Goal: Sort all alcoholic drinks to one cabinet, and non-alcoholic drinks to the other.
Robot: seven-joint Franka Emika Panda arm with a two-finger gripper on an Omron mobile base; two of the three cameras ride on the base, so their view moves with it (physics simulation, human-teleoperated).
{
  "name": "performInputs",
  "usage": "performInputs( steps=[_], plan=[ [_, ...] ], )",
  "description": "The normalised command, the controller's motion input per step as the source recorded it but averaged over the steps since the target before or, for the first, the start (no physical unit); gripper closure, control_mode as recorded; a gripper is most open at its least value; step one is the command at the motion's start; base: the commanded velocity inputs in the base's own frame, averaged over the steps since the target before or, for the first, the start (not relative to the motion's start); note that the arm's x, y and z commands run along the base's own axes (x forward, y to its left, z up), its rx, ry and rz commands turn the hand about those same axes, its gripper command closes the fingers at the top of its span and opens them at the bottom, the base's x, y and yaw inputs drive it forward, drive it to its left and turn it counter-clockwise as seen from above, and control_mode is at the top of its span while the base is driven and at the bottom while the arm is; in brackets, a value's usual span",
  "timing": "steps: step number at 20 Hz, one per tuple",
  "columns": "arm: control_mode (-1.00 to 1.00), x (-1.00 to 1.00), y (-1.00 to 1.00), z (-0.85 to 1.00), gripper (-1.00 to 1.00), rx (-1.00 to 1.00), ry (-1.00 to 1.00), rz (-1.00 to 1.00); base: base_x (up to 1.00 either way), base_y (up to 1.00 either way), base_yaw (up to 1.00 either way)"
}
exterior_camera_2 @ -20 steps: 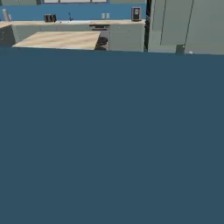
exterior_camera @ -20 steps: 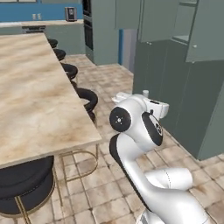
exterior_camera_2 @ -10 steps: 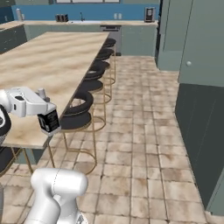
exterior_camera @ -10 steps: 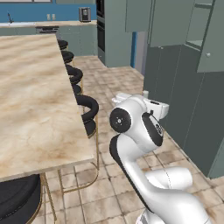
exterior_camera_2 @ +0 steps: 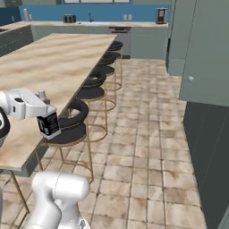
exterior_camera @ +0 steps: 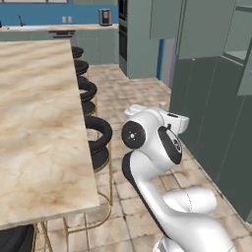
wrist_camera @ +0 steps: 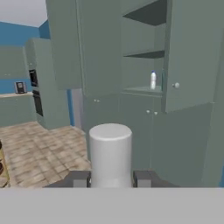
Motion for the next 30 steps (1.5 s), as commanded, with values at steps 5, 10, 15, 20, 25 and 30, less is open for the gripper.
performInputs(
  steps=[5, 10, 15, 20, 25, 30],
  plan=[
    [1.00, 0.00, 0.00, 0.00, 1.00, 0.00, 0.00, 0.00, 0.54, -0.51, 0.08],
    [1.00, 0.00, 0.00, 0.00, 1.00, 0.00, 0.00, 0.00, 0.57, -0.49, 0.05],
    [1.00, 0.00, 0.00, 0.00, 1.00, 0.00, 0.00, 0.00, 0.64, -0.39, 0.06],
    [1.00, 0.00, 0.00, 0.00, 1.00, 0.00, 0.00, 0.00, 0.76, -0.31, 0.05],
    [1.00, 0.00, 0.00, 0.00, 1.00, 0.00, 0.00, 0.00, 0.81, -0.26, 0.04],
    [1.00, 0.00, 0.00, 0.00, 1.00, 0.00, 0.00, 0.00, 0.81, -0.25, 0.02]
  ],
)
